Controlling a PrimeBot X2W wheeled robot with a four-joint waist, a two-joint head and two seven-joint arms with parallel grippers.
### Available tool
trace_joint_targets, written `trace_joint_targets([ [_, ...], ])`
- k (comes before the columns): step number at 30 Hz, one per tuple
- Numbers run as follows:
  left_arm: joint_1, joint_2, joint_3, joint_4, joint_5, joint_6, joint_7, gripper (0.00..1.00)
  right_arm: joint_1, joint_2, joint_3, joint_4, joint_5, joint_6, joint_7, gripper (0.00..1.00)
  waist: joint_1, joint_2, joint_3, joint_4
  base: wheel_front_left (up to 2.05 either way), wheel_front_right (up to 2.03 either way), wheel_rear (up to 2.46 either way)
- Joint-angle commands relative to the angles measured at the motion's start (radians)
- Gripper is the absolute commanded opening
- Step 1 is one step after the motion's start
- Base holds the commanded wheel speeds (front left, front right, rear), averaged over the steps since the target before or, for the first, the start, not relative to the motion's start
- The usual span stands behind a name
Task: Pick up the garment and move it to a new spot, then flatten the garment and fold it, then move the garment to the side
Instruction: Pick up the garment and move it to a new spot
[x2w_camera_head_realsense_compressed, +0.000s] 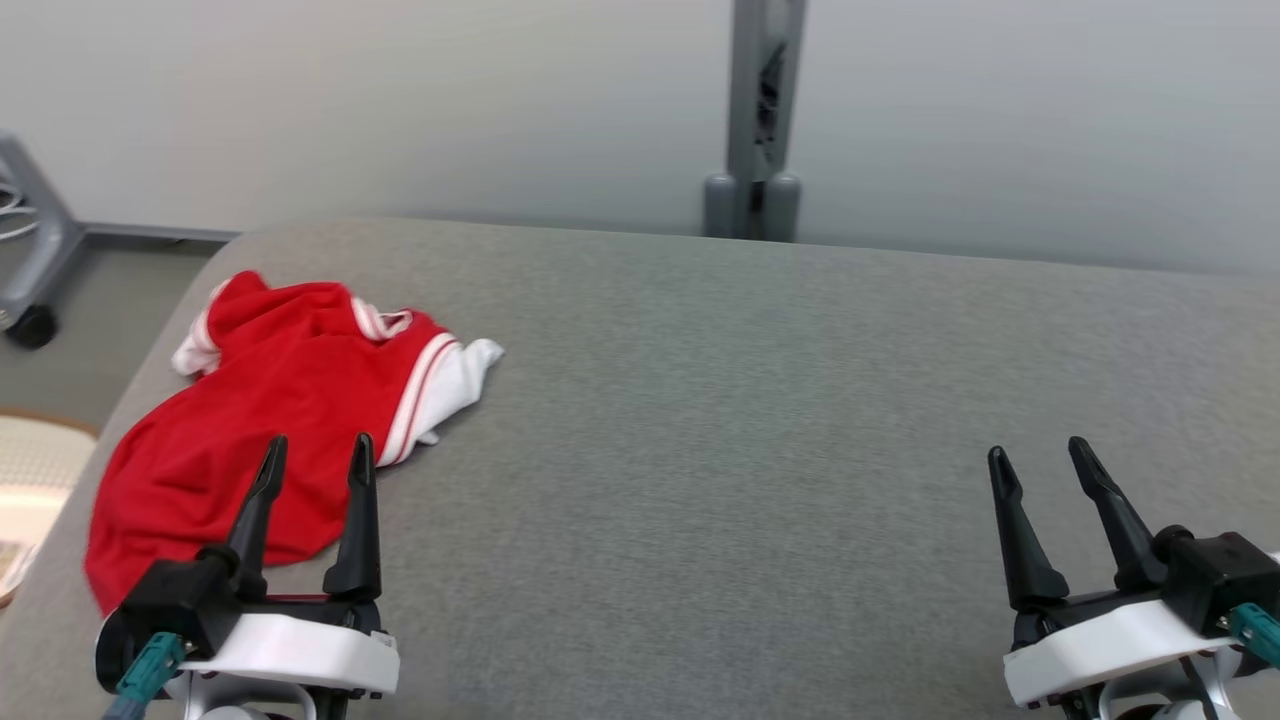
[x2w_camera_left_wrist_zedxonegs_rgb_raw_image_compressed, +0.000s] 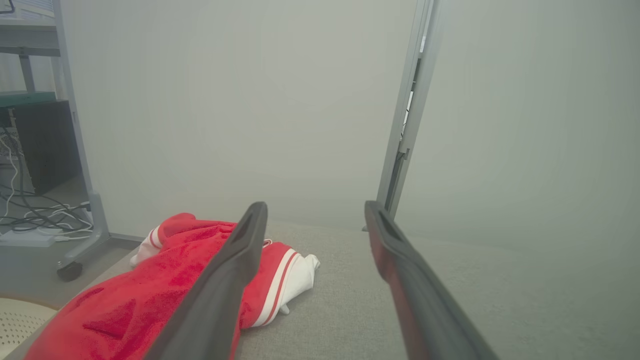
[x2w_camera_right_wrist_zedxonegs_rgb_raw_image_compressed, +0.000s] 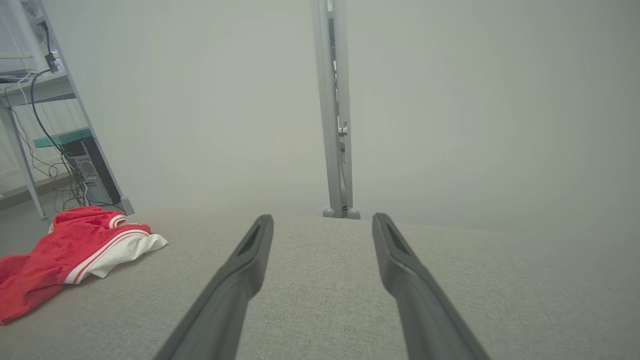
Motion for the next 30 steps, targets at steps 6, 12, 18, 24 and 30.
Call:
trace_joint_targets([
  [6,0.008,0.007,0.03,0.001,-0.019,0.004,-0.01,1.0,-0.013,-0.005,0.035,-0.003,0.018,0.0,0.002,1.0,0.0,0.0,0.001,0.138,0.0,0.0,0.0],
  [12,0.015,0.001,0.038,-0.005,-0.014,0.008,-0.015,1.0,-0.02,-0.005,0.059,0.001,0.024,0.0,0.001,1.0,0.0,0.0,0.013,0.187,0.0,0.0,0.0],
  [18,0.016,-0.002,0.044,-0.006,-0.01,0.007,-0.017,1.0,-0.024,-0.005,0.059,0.006,0.024,0.0,-0.006,1.0,0.0,0.0,0.019,0.203,0.0,0.0,0.0],
  [24,0.006,-0.004,0.047,-0.01,-0.005,0.003,-0.018,1.0,-0.031,-0.005,0.061,0.006,0.025,0.0,-0.005,1.0,0.0,0.0,0.026,0.203,0.0,0.0,0.0],
  [30,-0.093,-0.003,0.074,-0.052,-0.002,0.017,-0.019,1.0,-0.046,-0.005,0.049,-0.009,0.011,0.0,0.004,1.0,0.0,0.0,0.051,0.202,0.0,0.0,0.0],
])
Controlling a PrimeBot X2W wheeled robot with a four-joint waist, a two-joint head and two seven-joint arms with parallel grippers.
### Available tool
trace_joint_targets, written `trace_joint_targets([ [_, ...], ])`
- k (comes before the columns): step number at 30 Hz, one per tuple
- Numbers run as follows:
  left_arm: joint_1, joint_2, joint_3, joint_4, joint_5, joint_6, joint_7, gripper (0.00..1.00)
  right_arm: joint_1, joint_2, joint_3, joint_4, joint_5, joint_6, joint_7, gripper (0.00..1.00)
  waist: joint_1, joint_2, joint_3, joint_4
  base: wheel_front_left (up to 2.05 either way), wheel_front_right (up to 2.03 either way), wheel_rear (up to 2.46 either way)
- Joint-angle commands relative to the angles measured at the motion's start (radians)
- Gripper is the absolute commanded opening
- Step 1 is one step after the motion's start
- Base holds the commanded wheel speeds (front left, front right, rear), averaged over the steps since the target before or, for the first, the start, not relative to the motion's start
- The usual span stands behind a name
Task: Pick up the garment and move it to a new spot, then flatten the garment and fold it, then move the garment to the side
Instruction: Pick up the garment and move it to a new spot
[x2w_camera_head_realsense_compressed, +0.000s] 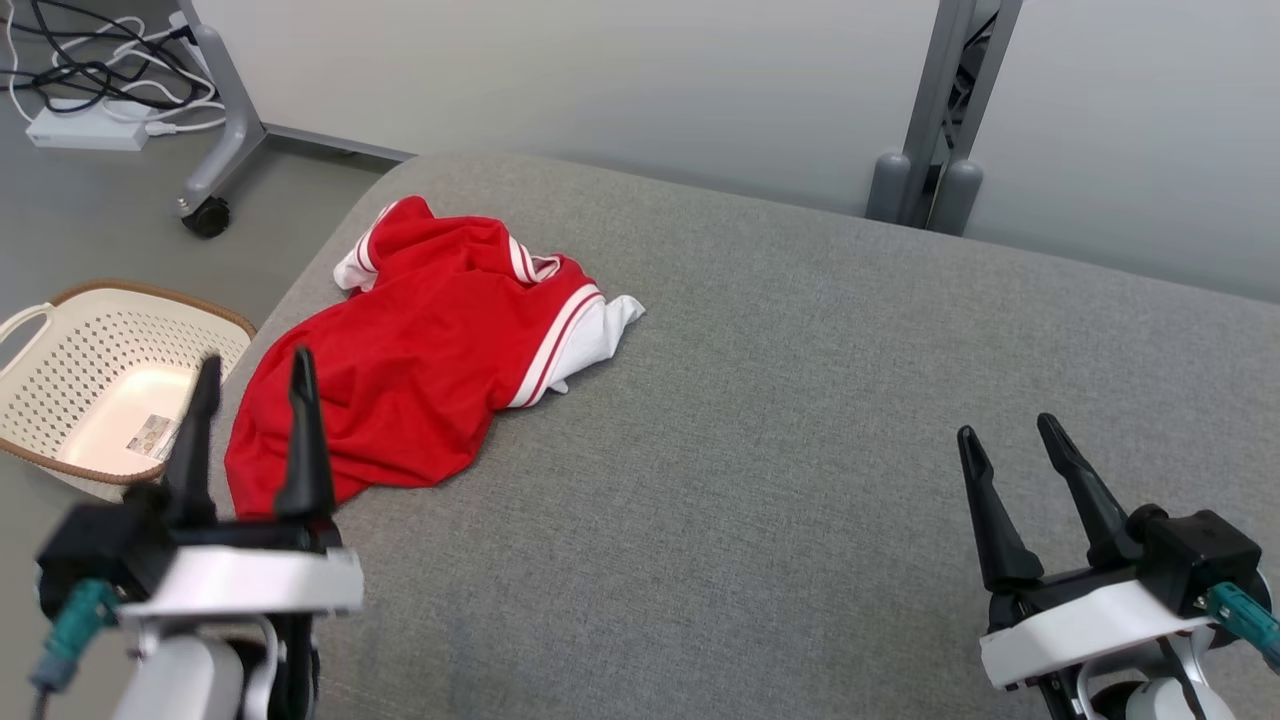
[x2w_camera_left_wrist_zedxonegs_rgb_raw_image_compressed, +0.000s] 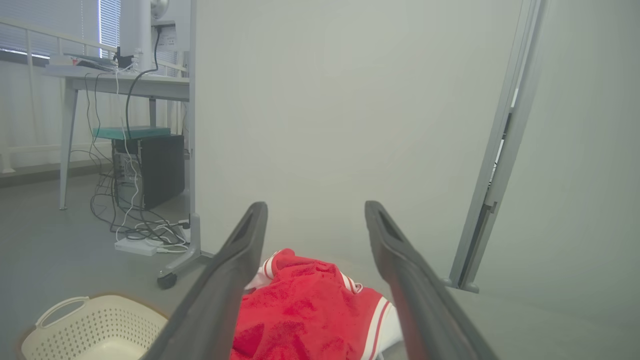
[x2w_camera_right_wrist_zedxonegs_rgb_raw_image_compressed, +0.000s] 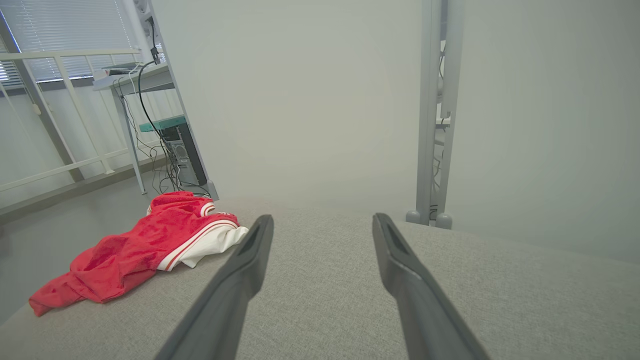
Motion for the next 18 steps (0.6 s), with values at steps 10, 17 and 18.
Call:
trace_joint_targets([
  [10,-0.359,0.079,0.06,0.073,-0.021,-0.023,0.081,1.0,-0.041,-0.006,-0.002,-0.048,-0.047,0.0,0.026,1.0,0.0,0.0,0.082,-0.032,0.0,0.0,0.0],
  [17,-0.53,0.096,0.027,0.449,-0.078,-0.108,0.195,1.0,-0.068,-0.006,0.007,-0.064,-0.078,0.0,0.04,1.0,0.0,0.0,0.145,-0.068,0.0,0.0,0.0],
  [18,-0.542,0.094,0.023,0.51,-0.084,-0.118,0.212,1.0,-0.071,-0.006,0.009,-0.068,-0.081,0.0,0.04,1.0,0.0,0.0,0.153,-0.071,0.0,0.0,0.0],
])
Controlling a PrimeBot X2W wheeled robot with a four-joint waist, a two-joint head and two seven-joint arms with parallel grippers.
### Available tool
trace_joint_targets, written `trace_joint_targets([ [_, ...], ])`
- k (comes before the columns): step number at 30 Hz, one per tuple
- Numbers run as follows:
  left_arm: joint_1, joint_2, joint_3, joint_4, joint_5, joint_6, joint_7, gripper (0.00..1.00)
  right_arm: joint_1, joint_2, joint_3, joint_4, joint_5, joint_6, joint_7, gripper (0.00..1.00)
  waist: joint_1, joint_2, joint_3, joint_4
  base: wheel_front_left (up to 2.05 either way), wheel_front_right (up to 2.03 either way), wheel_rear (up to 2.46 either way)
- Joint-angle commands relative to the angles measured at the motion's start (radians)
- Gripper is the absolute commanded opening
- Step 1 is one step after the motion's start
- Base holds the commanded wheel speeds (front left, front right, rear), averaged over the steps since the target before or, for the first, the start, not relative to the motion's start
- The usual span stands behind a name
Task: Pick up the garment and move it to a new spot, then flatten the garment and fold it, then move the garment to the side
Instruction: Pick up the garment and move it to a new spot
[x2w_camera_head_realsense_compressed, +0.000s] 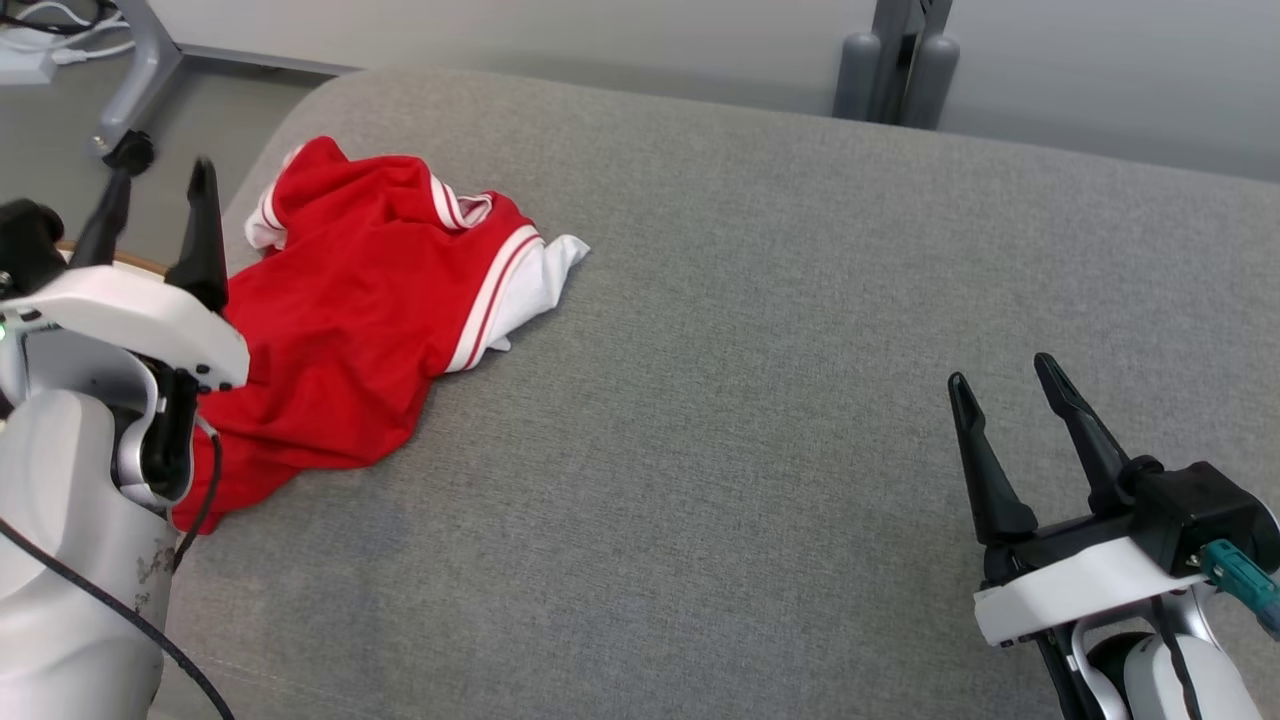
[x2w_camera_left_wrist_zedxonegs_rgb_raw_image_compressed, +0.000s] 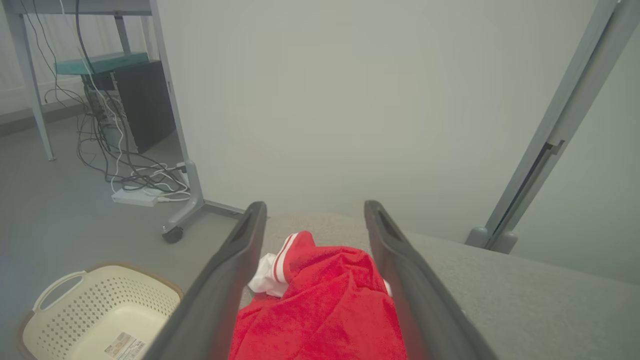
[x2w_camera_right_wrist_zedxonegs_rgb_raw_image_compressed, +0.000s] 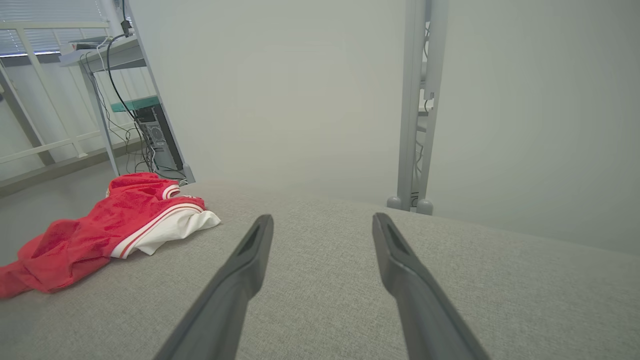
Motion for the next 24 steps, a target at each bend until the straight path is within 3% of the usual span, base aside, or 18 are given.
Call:
trace_joint_targets([
  [1,-0.014,0.001,0.001,0.025,-0.008,-0.006,0.0,1.0,-0.012,-0.005,-0.001,-0.005,-0.003,0.0,0.002,1.0,0.0,0.0,0.018,-0.011,0.0,0.0,0.0],
  [10,-0.074,-0.043,-0.003,0.439,-0.094,-0.091,0.122,1.0,-0.044,-0.005,-0.001,-0.035,-0.039,0.0,0.029,1.0,0.0,0.0,0.089,-0.023,0.0,0.0,0.0],
  [22,-0.134,-0.055,0.005,0.679,-0.169,-0.139,0.204,1.0,-0.096,-0.005,0.017,-0.053,-0.051,0.0,0.035,1.0,0.0,0.0,0.175,-0.077,0.0,0.0,0.0],
  [23,-0.136,-0.053,0.003,0.686,-0.17,-0.141,0.205,0.88,-0.097,-0.005,0.014,-0.052,-0.051,0.0,0.033,1.0,0.0,0.0,0.179,-0.081,0.0,0.0,0.0],
  [24,-0.14,-0.052,0.003,0.691,-0.173,-0.141,0.201,0.44,-0.098,-0.005,0.012,-0.051,-0.049,0.0,0.03,1.0,0.0,0.0,0.182,-0.085,0.0,0.0,0.0],
])
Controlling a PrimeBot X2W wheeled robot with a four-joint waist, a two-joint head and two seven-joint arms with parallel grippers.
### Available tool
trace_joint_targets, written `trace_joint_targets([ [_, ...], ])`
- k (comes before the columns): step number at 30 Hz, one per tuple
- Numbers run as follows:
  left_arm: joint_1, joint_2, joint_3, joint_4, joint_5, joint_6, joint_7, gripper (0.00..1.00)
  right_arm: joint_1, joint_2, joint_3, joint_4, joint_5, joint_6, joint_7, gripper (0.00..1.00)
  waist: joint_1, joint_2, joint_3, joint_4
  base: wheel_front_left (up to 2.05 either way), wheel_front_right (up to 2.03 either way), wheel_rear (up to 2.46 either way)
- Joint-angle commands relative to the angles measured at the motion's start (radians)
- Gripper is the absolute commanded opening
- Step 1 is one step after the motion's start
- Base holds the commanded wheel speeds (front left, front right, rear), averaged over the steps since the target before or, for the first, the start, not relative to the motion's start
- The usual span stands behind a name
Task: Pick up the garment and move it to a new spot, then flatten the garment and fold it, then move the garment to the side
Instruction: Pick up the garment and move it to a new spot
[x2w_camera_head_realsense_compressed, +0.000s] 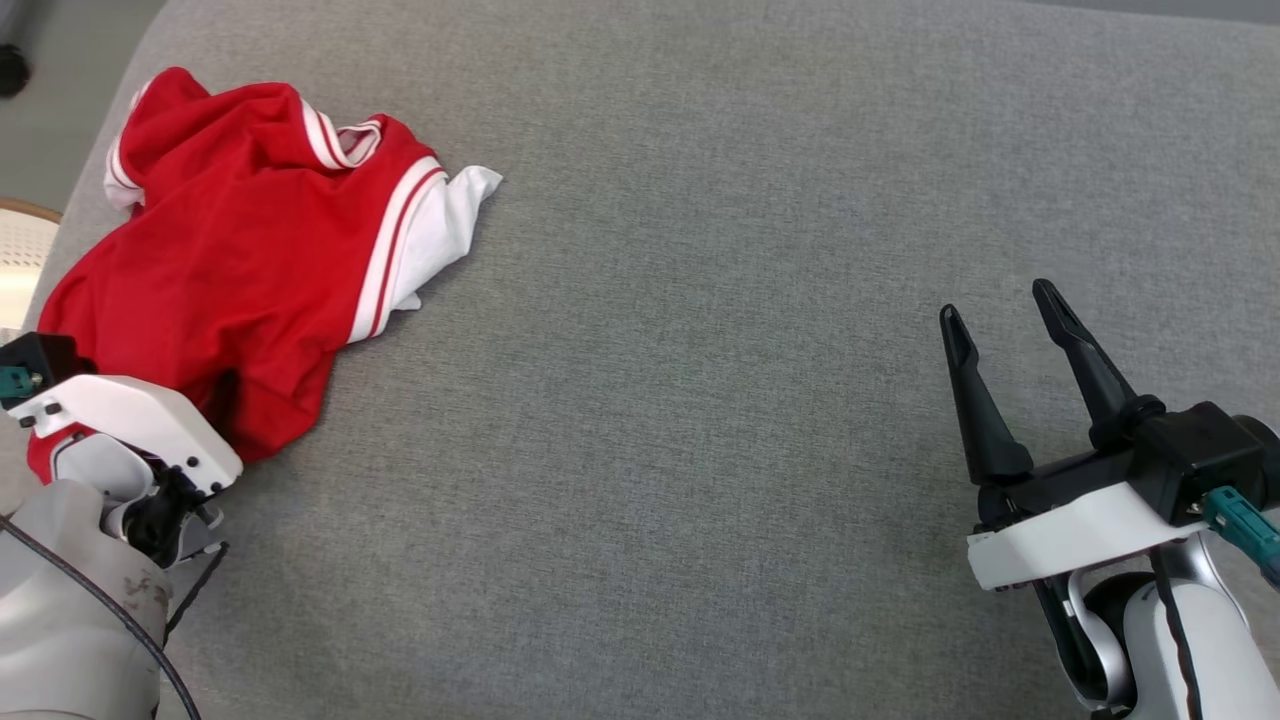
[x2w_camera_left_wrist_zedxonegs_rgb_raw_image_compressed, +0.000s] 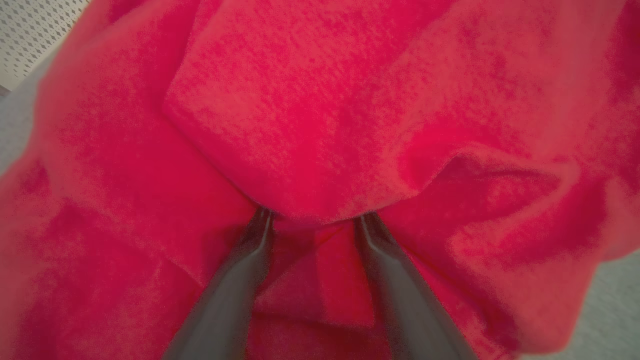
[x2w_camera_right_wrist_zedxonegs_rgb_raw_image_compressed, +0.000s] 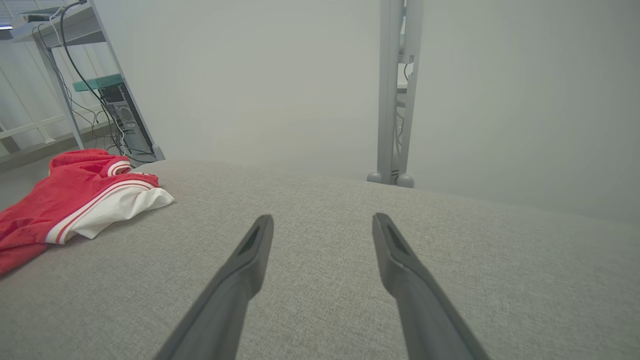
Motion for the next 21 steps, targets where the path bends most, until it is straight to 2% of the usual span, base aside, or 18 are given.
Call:
trace_joint_targets([
  [1,-0.003,-0.01,-0.005,0.019,-0.007,-0.004,0.003,0.04,-0.012,-0.005,-0.006,-0.001,-0.001,0.0,-0.009,1.0,0.0,0.0,0.013,-0.015,0.0,0.0,0.0],
  [2,-0.007,-0.005,-0.007,0.023,-0.005,-0.004,-0.002,0.0,-0.013,-0.005,-0.009,0.0,0.0,0.0,-0.012,1.0,0.0,0.0,0.015,-0.017,0.0,0.0,0.0],
  [12,-0.104,0.064,-0.008,-0.004,0.015,-0.005,-0.181,0.0,-0.006,-0.005,-0.035,0.016,0.01,0.0,-0.029,1.0,0.0,0.0,-0.025,-0.005,0.0,0.0,0.0],
  [21,-0.227,0.134,-0.055,-0.129,0.11,0.05,-0.393,0.0,0.025,-0.005,-0.04,0.05,0.045,0.0,-0.057,1.0,0.0,0.0,-0.129,-0.002,0.0,0.0,0.0],
])
